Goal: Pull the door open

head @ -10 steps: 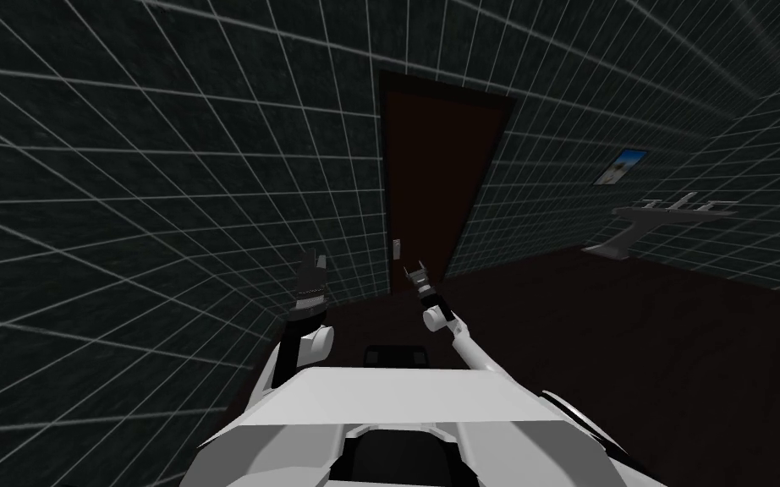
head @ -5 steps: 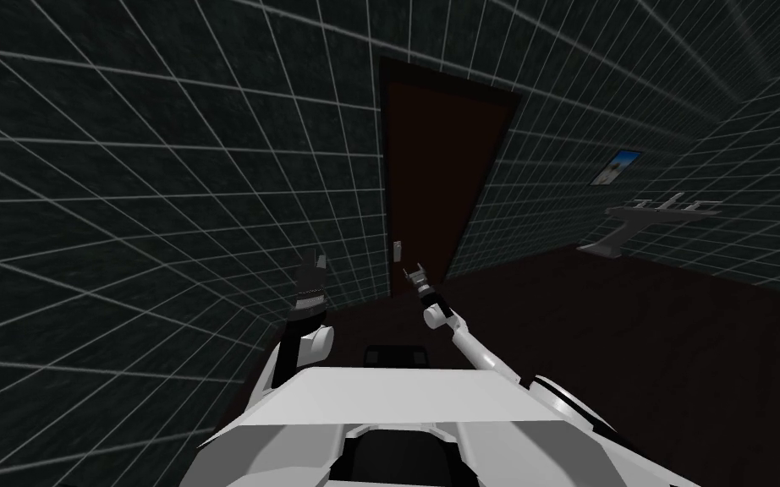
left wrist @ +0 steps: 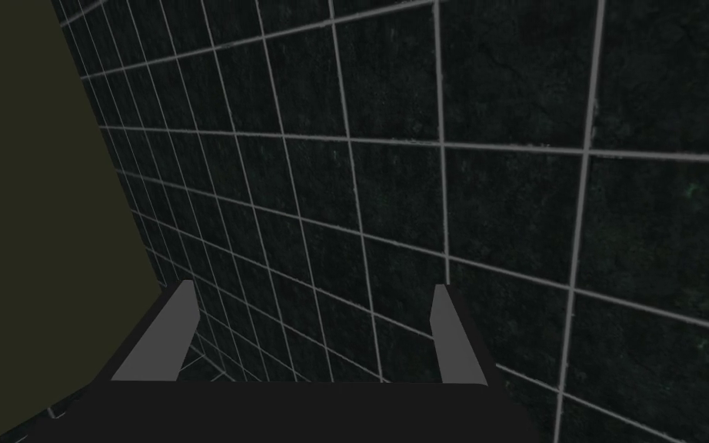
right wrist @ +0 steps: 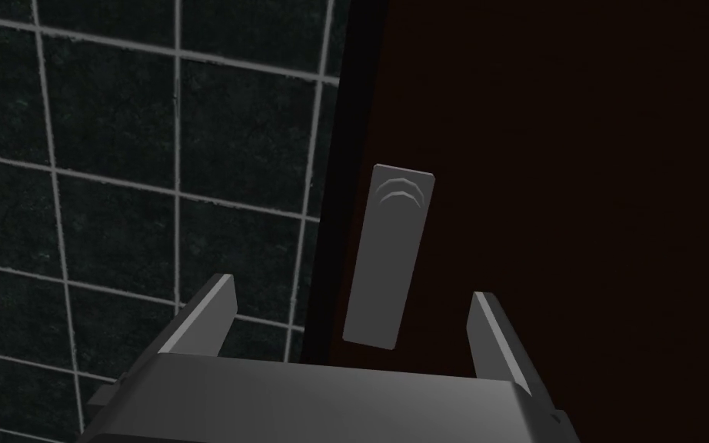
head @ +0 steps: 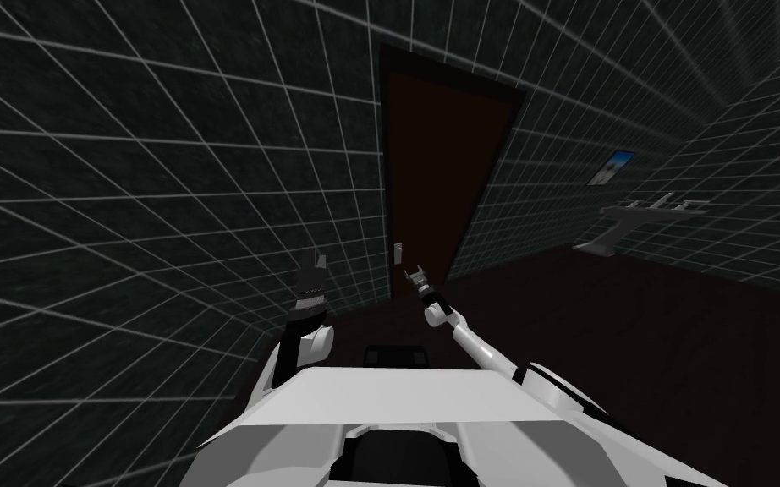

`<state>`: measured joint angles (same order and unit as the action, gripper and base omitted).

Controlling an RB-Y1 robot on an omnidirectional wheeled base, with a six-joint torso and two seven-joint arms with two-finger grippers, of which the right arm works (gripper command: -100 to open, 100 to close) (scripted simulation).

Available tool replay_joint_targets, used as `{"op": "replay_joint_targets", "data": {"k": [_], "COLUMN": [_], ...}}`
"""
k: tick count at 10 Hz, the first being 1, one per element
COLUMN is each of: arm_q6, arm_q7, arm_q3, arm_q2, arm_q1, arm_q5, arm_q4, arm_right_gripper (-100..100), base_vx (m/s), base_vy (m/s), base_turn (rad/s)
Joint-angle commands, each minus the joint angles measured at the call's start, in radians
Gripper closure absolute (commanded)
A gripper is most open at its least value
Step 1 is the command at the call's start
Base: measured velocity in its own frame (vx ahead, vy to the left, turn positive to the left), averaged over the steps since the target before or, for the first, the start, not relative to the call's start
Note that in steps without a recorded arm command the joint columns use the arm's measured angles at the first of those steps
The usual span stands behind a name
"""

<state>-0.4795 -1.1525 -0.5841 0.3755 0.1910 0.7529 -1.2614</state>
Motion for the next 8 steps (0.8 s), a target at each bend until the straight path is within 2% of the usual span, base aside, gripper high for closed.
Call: {"op": "replay_joint_targets", "data": {"k": [1,3,8], "arm_q6": [0.000,0.001,0.001], "arm_q7": [-0.027,-0.058,-0.164], "arm_q3": [-0.015,-0.034,-0.094], "arm_q2": [0.007,0.018,0.055], "arm_q1": [0.020,0.040,0.109], "arm_q5": [0.016,0.036,0.102], "arm_q4": [0.030,0.061,0.166], "arm_right_gripper": [-100,-100,-100], "base_vx": [0.082,0.100,0.150], "base_vy": [0.037,0.037,0.076], "base_turn": [-0.035,-0.031,-0.046]}}
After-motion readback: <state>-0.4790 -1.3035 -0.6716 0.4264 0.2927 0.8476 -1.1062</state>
